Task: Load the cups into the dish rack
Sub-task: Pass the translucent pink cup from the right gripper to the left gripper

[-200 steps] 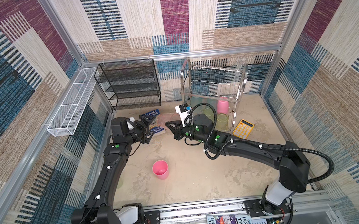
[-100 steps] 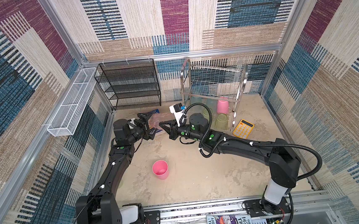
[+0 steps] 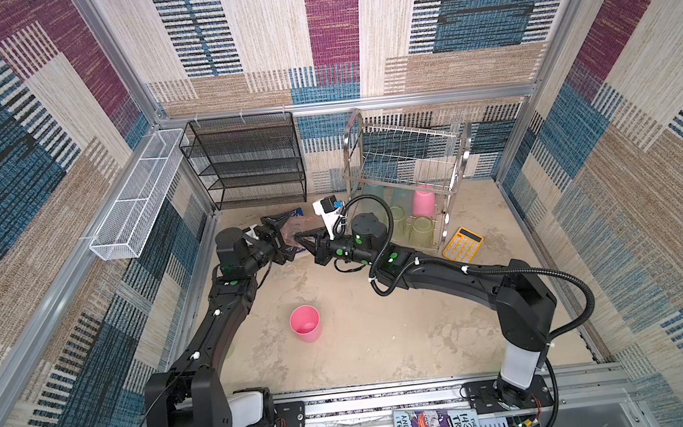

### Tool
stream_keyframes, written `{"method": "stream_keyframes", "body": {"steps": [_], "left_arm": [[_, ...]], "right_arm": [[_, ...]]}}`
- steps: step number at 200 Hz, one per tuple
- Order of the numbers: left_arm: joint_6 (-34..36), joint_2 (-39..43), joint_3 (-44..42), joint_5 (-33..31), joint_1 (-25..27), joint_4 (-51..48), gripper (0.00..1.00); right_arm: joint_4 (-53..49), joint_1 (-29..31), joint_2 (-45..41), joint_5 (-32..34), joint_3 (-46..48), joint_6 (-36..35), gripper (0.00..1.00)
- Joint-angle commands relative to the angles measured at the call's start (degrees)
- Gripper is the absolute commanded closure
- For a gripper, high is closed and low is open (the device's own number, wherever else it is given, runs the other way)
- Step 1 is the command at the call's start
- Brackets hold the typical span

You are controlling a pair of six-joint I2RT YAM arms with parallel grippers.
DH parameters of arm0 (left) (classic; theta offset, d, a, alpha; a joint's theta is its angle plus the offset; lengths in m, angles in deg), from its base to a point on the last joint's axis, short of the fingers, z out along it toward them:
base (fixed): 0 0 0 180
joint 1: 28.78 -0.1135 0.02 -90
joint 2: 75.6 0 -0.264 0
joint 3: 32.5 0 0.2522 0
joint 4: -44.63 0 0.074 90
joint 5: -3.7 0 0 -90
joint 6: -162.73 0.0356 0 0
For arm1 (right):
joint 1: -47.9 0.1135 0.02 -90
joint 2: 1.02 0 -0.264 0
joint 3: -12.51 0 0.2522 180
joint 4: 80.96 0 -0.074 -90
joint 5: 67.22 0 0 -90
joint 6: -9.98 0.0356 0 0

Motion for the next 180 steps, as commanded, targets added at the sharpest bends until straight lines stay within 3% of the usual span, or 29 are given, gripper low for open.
{"method": "stream_keyframes", "body": {"steps": [1, 46, 114, 134, 154, 180], "left_arm": [[0.1, 0.1, 0.0, 0.2, 0.1, 1.1, 0.17], [1.2, 0.0, 0.1, 0.1, 0.2, 1.2, 0.18], [5.8, 0.2, 0.4, -0.7, 0.1, -0.2, 0.34], [7.2, 0.2, 0.4, -0.8, 0.1, -0.3, 0.35], [9.6, 0.5, 1.1, -1.0, 0.1, -2.0, 0.37], [15.5, 1.0, 3.3, -1.5, 0.1, -6.7, 0.37]], "right_arm": [[1.3, 0.1, 0.3, -1.1, -1.1, -0.1, 1.00], [-0.1, 0.1, 1.1, -1.9, -2.4, -0.2, 1.00], [-2.6, 0.1, 1.9, -1.2, -3.8, -0.7, 0.97], [-3.3, 0.1, 1.9, -0.5, -4.0, -1.1, 0.88], [-3.9, 0.1, 1.5, 0.9, -3.7, -1.3, 0.69], [-5.8, 0.1, -0.5, 4.1, -2.1, -1.3, 0.51]]}}
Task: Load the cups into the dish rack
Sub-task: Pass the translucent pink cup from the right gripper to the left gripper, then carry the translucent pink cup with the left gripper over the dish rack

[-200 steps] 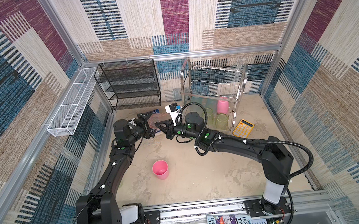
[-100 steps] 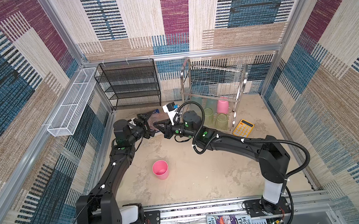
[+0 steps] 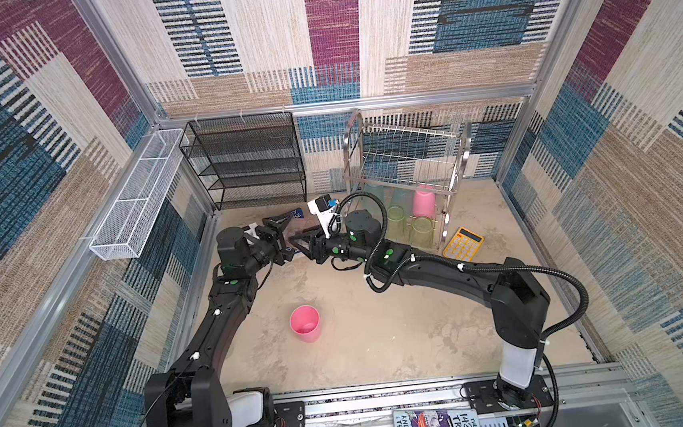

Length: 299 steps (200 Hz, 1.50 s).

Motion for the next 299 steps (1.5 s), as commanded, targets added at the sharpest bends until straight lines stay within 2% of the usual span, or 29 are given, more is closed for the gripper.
{"method": "stream_keyframes", "body": {"steps": [1, 21, 62, 68, 113, 137, 163, 189, 245, 299], "left_arm": [[7.9, 0.7, 2.0, 0.0, -0.1, -3.3, 0.37], [12.6, 1.0, 3.5, -1.1, 0.0, -6.8, 0.37], [21.7, 0.3, 5.6, -2.5, 1.0, -9.7, 0.37], [23.7, 0.2, 6.0, -4.9, 1.4, -10.1, 0.37], [39.6, 0.4, 9.5, -13.7, 8.7, -16.1, 0.36], [45.9, -0.4, 10.3, -19.0, 13.6, -16.5, 0.37], [46.1, -3.6, 9.5, -20.1, 16.1, -13.7, 0.37], [45.9, -6.8, 8.9, -21.5, 18.3, -11.4, 0.38], [52.9, -9.7, 10.1, -28.8, 24.5, -11.3, 0.39], [61.2, -12.6, 11.9, -35.7, 30.7, -8.9, 0.39]], "right_arm": [[-1.1, 0.0, -2.0, 3.3, 1.1, -0.4, 0.51], [-3.3, -0.1, -4.7, 6.4, 3.6, 0.2, 0.46], [-13.0, -2.0, -8.9, 12.0, 8.5, 5.0, 0.45], [-14.5, -2.4, -9.5, 12.7, 9.5, 5.9, 0.45], [-22.7, -7.6, -16.1, 15.1, 18.8, 13.8, 0.44], [-22.4, -10.6, -19.6, 14.0, 24.9, 16.6, 0.45], [-18.4, -12.3, -21.9, 11.3, 28.6, 19.2, 0.45], [-19.2, -12.3, -22.7, 12.2, 28.0, 20.2, 0.45], [-22.2, -13.0, -26.7, 14.9, 30.8, 20.3, 0.45], [-27.9, -14.6, -34.4, 19.9, 36.0, 20.7, 0.44]]}}
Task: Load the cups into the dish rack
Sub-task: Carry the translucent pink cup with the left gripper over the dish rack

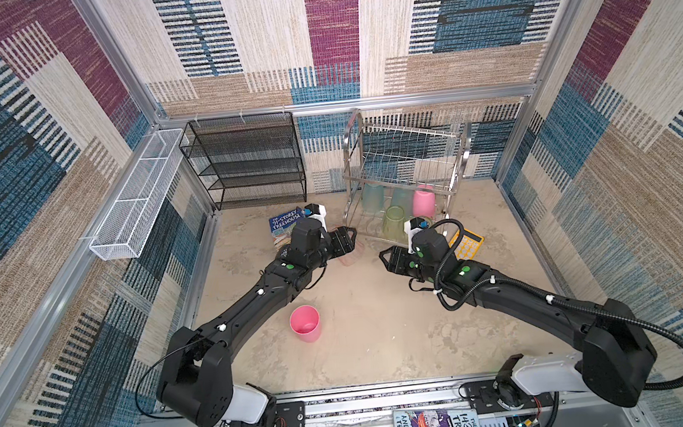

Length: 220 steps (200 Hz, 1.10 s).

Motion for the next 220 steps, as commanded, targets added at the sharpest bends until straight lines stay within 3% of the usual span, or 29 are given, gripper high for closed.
{"method": "stream_keyframes", "body": {"steps": [1, 39, 110, 157, 220], "left_arm": [[6.2, -1.2, 1.0, -4.9, 1.8, 3.9, 0.39], [13.1, -4.1, 1.0, -7.7, 5.1, 9.5, 0.40], [23.2, -9.5, -0.4, -6.2, 6.9, 22.3, 0.40], [27.0, -14.4, 2.4, -5.3, 6.9, 24.8, 0.40], [31.6, -19.0, 4.7, -9.0, 6.8, 28.3, 0.40]], "right_arm": [[-2.6, -0.9, -3.2, 3.0, 2.2, 1.0, 0.44], [-2.9, -2.2, -8.0, 2.8, 6.3, 1.8, 0.44], [-3.8, -3.7, -12.8, 3.9, 9.0, 0.6, 0.44], [-2.3, -4.2, -14.3, 3.7, 10.7, 0.4, 0.44], [-0.8, -4.4, -14.6, 4.3, 12.3, -0.8, 0.44]]}}
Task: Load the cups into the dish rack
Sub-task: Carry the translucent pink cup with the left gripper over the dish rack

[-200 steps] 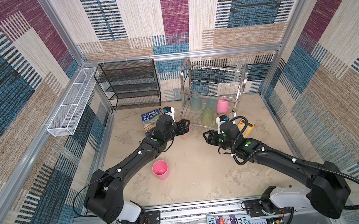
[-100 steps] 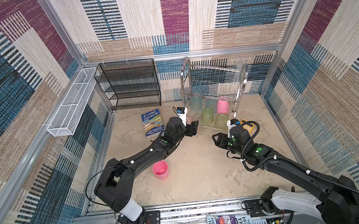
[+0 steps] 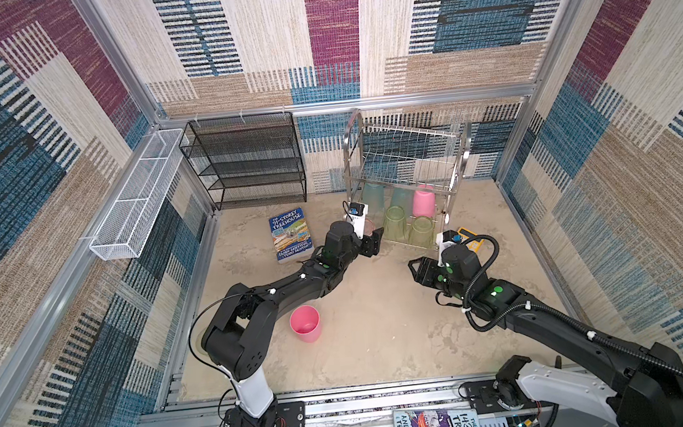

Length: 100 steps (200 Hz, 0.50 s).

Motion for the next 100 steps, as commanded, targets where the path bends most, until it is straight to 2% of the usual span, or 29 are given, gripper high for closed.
{"method": "stream_keyframes", "body": {"steps": [1, 100], "left_arm": [[3.5, -1.2, 1.3, -1.9, -0.2, 4.7, 0.40], [8.1, -7.9, 4.3, -6.3, -1.2, 14.4, 0.40]], "right_arm": [[2.7, -0.1, -0.4, 1.1, 0.6, -0.7, 0.44], [6.3, -0.4, -0.4, 0.5, 4.0, -2.0, 0.44]]}}
